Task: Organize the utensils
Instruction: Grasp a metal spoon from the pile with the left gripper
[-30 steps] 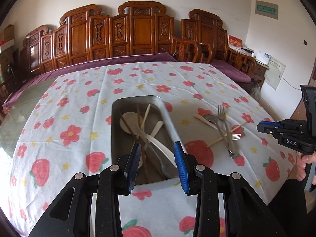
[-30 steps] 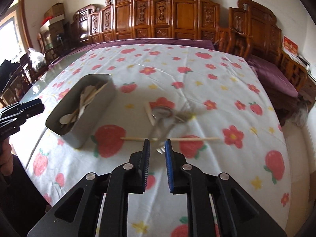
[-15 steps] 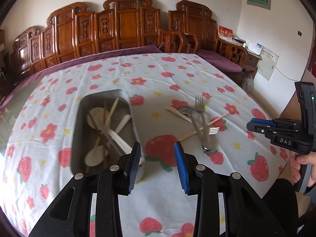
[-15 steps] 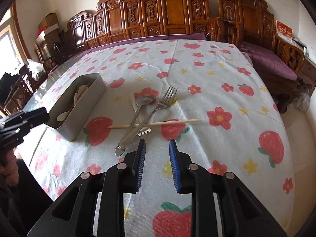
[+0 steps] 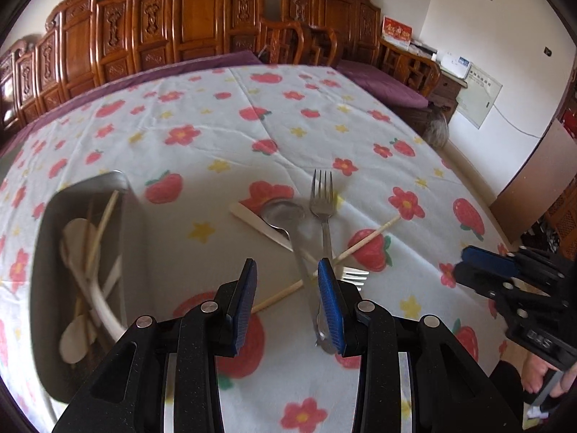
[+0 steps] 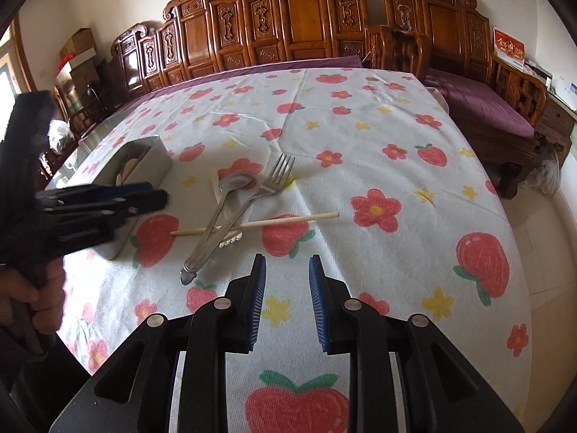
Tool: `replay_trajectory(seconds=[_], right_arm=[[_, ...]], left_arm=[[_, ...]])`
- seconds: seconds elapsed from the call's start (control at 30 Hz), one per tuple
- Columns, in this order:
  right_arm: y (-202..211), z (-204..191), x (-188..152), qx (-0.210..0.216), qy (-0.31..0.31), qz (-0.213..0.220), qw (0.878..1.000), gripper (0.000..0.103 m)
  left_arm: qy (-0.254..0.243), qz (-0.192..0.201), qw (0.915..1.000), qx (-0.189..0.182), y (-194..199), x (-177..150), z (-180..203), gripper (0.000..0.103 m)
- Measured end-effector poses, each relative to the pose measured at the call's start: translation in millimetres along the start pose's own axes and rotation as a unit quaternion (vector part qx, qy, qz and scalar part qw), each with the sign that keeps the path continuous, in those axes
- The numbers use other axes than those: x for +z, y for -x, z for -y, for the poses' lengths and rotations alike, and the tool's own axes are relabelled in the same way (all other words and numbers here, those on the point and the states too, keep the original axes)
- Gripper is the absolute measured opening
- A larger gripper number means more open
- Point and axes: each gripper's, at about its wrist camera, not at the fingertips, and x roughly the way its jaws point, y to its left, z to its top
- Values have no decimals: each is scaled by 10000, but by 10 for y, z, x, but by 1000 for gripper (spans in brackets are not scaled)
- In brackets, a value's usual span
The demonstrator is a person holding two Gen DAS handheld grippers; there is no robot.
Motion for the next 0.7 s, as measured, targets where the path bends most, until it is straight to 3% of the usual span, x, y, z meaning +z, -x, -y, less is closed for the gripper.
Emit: replay_trajectory(seconds=[0.1, 0.3, 0.5, 0.57, 0.7], right_arm=[[36, 25, 26, 20, -53, 50, 10000, 27], [15, 23, 29, 25, -46, 13, 10000, 27], [-23, 2, 0, 48, -42, -39, 10000, 27], [-36, -9, -13, 45, -16, -62, 10000, 27], [-47, -21, -16, 27, 6, -80, 10000, 27]], left_arm=[[-43, -180, 9998, 8, -243, 38, 52, 32], [271, -593, 9976, -221, -638, 59, -39, 19], [574, -670, 9943, -602, -694, 89, -137, 15], [580, -689, 9936, -685, -699, 93, -130, 8], [514, -702, 9941, -652, -691, 85, -80, 6]])
